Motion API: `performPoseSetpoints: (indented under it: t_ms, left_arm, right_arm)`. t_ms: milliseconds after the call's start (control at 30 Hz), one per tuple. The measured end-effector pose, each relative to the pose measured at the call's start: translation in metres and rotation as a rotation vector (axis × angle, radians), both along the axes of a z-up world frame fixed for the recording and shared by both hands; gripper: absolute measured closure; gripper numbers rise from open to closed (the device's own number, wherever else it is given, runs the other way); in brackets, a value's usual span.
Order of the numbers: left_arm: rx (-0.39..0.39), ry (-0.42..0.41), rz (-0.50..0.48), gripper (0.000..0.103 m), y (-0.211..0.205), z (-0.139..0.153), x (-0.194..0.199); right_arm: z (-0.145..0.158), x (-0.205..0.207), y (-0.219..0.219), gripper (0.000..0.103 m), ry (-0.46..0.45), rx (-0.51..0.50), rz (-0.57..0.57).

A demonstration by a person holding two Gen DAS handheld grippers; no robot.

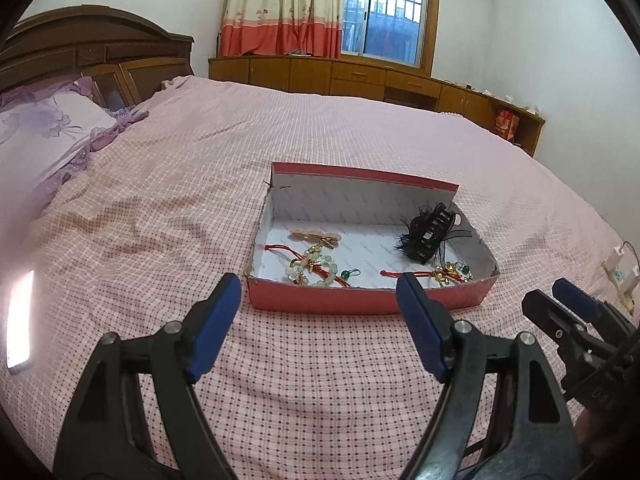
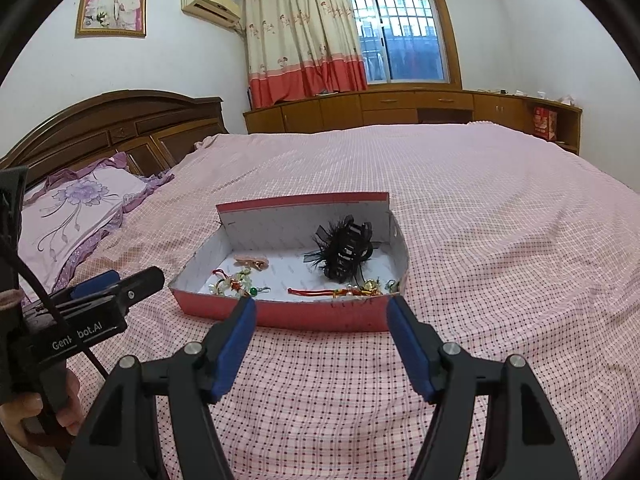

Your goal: Organize jewelry

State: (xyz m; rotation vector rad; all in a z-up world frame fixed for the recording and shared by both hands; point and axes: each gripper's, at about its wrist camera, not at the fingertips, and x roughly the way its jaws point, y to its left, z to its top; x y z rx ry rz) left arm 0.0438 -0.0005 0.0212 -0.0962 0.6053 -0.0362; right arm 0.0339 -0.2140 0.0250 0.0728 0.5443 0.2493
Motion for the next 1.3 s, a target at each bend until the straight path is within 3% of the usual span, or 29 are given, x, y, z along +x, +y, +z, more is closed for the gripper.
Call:
performPoseSetpoints:
  t_ms: [1300]
  left_arm:
    - [-0.002, -0.002, -0.010, 0.032, -0.0033, -0.0008, 0.0004]
  right_arm:
    - [0.0009, -0.0013, -0.0032, 0.033, -0.004, 0.002, -0.005]
